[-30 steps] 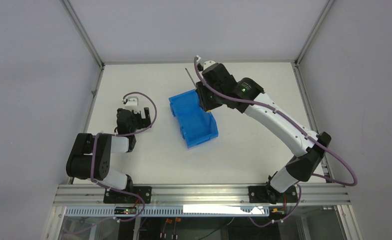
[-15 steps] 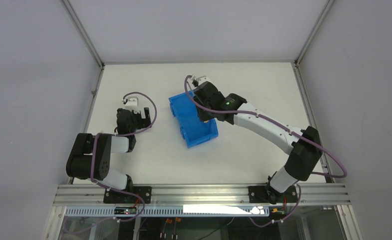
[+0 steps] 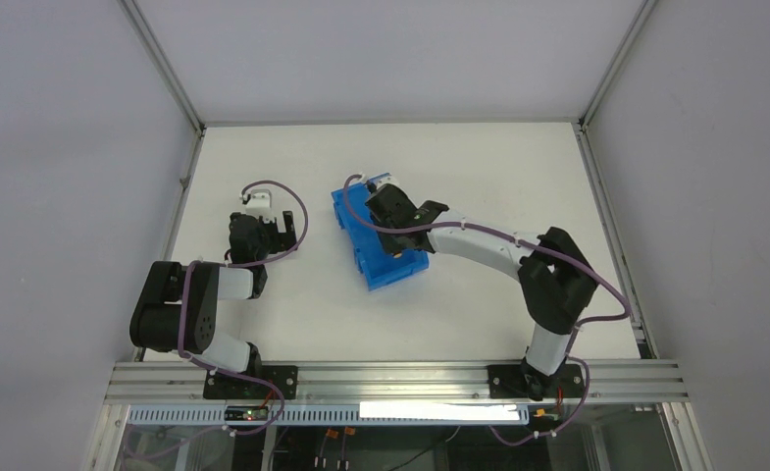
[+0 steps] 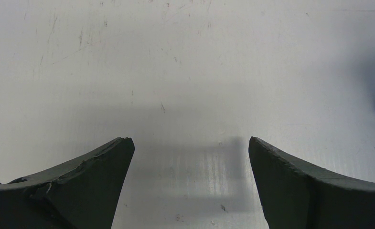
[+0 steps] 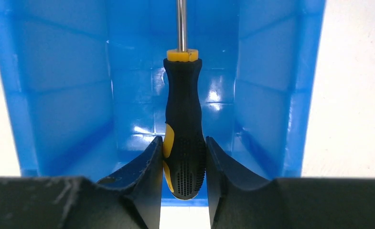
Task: Put the screwdriver in the bin
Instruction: Place the screwdriver in the bin.
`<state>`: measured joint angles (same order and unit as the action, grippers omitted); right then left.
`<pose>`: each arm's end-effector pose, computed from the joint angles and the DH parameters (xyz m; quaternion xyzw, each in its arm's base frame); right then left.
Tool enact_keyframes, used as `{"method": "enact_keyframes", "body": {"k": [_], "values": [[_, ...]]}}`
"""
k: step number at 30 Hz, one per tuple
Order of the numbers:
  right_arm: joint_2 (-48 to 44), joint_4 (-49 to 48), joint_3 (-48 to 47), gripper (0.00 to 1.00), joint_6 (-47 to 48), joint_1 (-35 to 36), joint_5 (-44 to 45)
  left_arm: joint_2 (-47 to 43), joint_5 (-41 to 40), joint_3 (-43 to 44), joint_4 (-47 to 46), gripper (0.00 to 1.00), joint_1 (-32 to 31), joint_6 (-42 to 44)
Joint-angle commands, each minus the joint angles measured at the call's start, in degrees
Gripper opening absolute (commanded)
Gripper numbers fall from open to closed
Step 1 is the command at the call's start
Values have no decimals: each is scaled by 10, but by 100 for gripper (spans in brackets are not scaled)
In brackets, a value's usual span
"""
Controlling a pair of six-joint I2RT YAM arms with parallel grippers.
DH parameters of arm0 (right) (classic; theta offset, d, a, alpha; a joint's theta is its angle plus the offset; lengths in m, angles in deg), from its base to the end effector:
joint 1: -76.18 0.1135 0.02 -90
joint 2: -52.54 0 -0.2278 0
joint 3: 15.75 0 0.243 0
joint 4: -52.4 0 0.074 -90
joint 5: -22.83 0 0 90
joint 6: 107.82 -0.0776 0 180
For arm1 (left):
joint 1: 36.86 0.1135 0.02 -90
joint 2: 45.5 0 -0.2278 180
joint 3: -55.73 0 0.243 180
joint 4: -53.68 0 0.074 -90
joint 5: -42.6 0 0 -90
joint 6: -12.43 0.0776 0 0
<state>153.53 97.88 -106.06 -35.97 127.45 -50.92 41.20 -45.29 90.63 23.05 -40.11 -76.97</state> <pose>0.2578 0.2867 0.1687 -0.2305 0.9195 0.0529 0.3138 0.2978 -0.0198 0.0952 0.0381 0.8240 -0.0283 0.5646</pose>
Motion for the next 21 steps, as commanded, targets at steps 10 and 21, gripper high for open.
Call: {"method": "enact_keyframes", "body": {"k": [10, 21], "values": [[44, -62, 20, 23, -17, 5, -7, -4, 7, 11, -15, 100, 7, -5], [24, -60, 40, 40, -23, 15, -3, -4, 8, 11, -16, 100, 7, -5]]}}
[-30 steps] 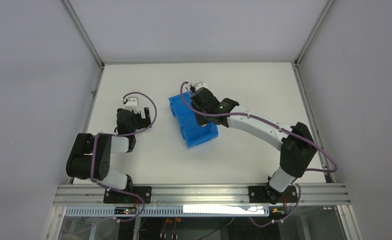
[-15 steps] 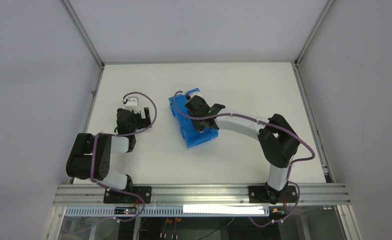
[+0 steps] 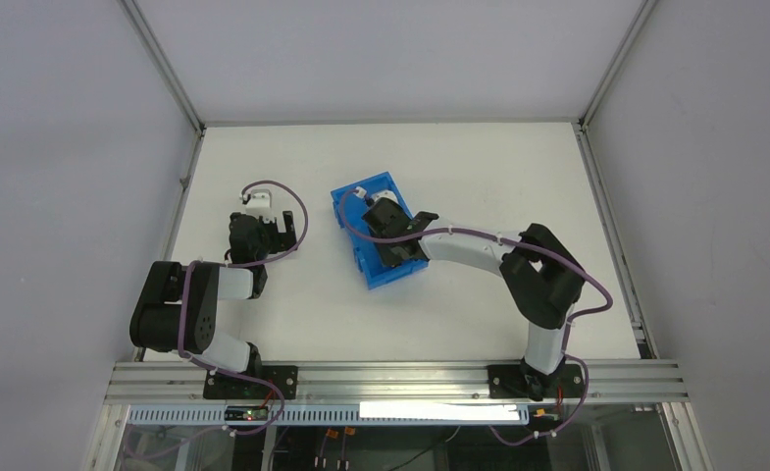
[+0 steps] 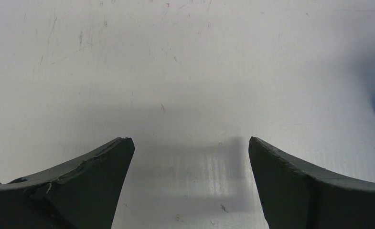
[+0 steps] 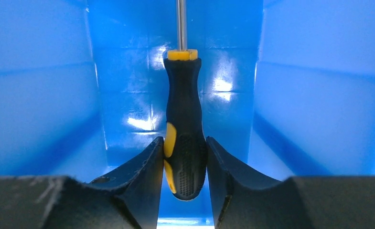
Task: Put the screwdriver in the bin
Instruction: Place the screwdriver in the bin.
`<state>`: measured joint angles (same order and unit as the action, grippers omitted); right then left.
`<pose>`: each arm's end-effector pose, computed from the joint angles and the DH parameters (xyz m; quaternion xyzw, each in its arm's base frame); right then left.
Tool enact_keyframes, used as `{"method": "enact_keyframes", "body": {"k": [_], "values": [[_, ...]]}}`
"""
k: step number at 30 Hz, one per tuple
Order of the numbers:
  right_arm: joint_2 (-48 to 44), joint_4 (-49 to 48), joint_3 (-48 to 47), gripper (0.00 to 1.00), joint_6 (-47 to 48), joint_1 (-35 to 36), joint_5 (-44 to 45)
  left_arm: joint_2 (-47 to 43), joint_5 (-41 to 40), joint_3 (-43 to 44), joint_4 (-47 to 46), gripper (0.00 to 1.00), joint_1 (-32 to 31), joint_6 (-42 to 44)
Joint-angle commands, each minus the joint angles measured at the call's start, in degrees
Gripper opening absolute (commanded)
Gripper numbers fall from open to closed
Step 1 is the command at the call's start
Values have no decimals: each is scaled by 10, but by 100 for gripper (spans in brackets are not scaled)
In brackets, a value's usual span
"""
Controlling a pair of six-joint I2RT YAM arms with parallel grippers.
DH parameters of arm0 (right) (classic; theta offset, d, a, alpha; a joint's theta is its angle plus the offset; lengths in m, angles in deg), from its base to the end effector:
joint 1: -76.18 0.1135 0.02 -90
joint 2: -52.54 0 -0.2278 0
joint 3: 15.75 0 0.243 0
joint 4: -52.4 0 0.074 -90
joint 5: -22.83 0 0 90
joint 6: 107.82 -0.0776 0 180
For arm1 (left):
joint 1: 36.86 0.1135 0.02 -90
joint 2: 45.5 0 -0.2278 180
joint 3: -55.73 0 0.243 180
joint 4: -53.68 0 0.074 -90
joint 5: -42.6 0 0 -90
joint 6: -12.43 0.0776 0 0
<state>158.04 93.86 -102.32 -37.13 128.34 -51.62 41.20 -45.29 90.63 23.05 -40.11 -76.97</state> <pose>0.2521 0.2907 0.1248 -0.2377 0.9286 0.0417 0.2819 0.2978 -0.0198 0.0952 0.0381 0.8240 -0.0283 0.5646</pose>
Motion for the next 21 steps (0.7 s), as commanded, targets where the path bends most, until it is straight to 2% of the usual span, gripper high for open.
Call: {"method": "enact_keyframes", "body": {"k": [1, 15, 21], "values": [[-23, -19, 2, 42, -11, 7, 5, -4, 8, 11, -16, 100, 8, -4], [-41, 6, -34, 52, -5, 12, 19, -4, 8, 11, -16, 100, 7, -4], [-66, 37, -64, 53, 0, 13, 27, -4, 7, 11, -16, 100, 7, -5]]}}
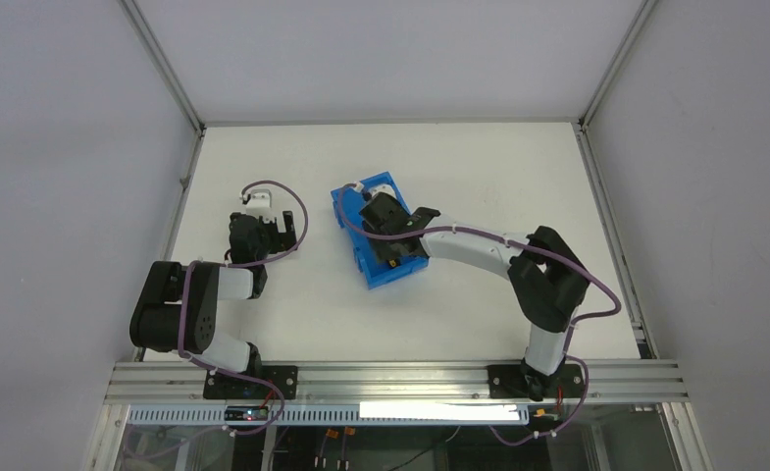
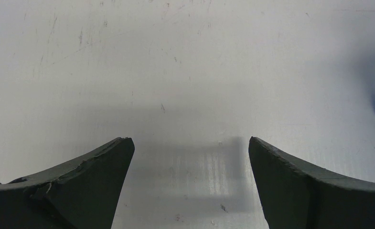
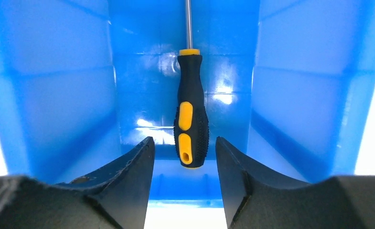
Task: Put the screwdriver in the bin
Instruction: Place the screwdriver in the bin.
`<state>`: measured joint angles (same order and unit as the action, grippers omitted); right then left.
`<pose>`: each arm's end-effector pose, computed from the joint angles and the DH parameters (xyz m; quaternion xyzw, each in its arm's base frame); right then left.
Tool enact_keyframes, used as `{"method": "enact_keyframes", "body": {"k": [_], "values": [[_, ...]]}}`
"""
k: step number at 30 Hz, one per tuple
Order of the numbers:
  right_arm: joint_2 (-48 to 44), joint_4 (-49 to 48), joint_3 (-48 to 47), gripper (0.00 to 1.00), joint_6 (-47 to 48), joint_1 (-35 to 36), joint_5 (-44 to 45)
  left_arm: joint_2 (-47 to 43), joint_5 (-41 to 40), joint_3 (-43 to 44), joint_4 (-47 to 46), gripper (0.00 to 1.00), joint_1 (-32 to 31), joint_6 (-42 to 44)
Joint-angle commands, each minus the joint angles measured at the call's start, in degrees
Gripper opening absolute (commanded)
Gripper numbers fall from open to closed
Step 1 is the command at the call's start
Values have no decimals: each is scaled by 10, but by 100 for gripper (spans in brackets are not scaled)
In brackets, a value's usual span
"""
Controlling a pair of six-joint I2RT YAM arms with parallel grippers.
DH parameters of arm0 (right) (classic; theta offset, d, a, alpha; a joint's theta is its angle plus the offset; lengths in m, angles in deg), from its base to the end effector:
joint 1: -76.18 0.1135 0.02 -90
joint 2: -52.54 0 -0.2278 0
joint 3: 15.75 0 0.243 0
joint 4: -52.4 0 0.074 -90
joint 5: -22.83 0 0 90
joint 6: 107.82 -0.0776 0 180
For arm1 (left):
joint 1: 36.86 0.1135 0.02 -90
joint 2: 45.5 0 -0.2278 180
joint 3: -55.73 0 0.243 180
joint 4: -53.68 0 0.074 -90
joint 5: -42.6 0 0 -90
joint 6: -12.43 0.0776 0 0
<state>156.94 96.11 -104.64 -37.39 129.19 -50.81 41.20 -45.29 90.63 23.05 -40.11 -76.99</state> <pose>0.2502 0.2958 0.1416 -0.2384 0.9248 0.0449 0.2929 0.2978 -0.0198 0.0952 0.0380 0.8240 -0.0284 0.5646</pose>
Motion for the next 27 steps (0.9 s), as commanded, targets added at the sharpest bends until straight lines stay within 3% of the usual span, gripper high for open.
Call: {"method": "enact_keyframes", "body": {"k": [1, 20, 25, 27], "values": [[-60, 20, -49, 53, 5, 4, 21, -4, 8, 11, -15, 100, 7, -4], [-102, 180, -293, 56, 76, 5, 28, -4, 7, 11, -16, 100, 8, -4], [-116, 193, -328, 68, 100, 4, 34, -4, 7, 11, -16, 100, 7, -5], [-120, 200, -341, 82, 107, 3, 44, -4, 8, 11, -16, 100, 7, -4]]}}
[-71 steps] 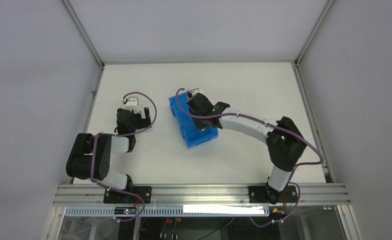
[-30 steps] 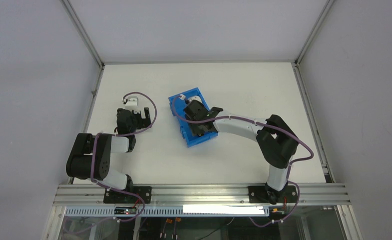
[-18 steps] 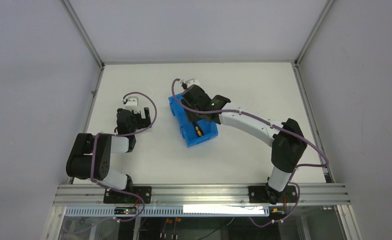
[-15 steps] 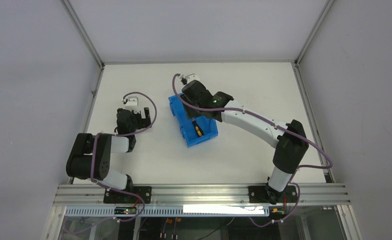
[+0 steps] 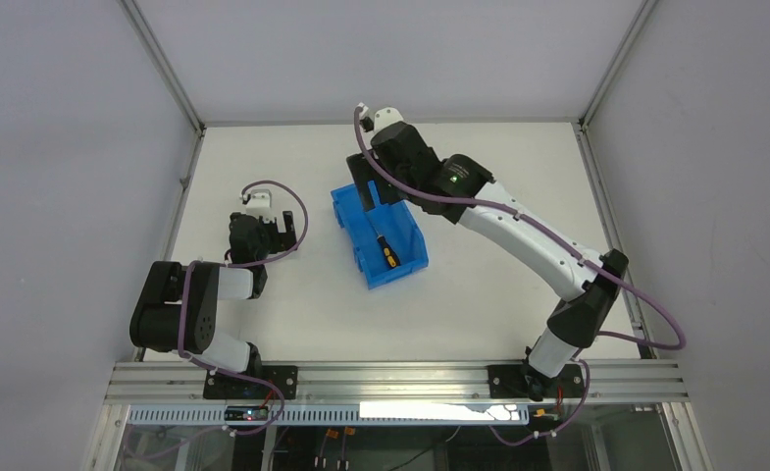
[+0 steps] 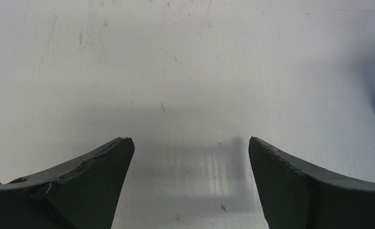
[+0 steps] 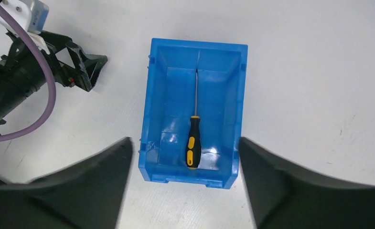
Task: Put the screwdriver in the bin
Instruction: Place the screwdriver in the bin, then reset both arms
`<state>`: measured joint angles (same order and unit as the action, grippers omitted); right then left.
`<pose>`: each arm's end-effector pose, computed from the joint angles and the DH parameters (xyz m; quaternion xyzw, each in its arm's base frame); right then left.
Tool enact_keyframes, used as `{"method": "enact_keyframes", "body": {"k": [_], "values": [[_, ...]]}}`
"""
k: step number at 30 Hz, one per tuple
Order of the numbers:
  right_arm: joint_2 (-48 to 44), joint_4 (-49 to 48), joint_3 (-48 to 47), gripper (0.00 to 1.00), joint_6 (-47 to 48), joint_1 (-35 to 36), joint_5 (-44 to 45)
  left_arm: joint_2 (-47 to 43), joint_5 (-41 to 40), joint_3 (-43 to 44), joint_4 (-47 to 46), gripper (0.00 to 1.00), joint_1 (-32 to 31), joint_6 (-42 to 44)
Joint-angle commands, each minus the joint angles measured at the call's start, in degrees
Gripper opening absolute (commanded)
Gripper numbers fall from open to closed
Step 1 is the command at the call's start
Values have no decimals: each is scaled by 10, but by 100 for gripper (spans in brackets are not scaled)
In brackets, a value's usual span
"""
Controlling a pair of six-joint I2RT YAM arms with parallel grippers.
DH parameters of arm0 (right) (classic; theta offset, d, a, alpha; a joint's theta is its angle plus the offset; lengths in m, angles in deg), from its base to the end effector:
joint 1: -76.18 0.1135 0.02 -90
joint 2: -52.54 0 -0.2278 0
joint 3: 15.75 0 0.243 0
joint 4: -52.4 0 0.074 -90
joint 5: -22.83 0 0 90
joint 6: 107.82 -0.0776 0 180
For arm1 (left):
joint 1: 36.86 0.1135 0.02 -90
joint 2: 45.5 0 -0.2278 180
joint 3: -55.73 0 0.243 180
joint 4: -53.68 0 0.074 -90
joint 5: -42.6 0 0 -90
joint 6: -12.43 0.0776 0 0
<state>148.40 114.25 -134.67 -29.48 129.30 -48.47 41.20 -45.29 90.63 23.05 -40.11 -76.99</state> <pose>0.2490 0.2905 0.3429 -0.2493 0.8571 0.1047 0.4386 0.2978 -0.0198 0.0952 0.0380 0.8240 -0.0284 0.5646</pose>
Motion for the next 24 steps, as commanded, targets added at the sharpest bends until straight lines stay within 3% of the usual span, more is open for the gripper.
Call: {"method": "enact_keyframes", "body": {"k": [1, 13, 24], "values": [[-37, 21, -46, 96, 30, 2, 26, -4, 7, 11, -16, 100, 7, -4], [-50, 39, -93, 99, 82, -29, 31, -4, 8, 12, -16, 100, 7, -4], [-48, 62, -111, 99, 104, -168, -13, -4, 8, 11, -15, 100, 7, -4]]}}
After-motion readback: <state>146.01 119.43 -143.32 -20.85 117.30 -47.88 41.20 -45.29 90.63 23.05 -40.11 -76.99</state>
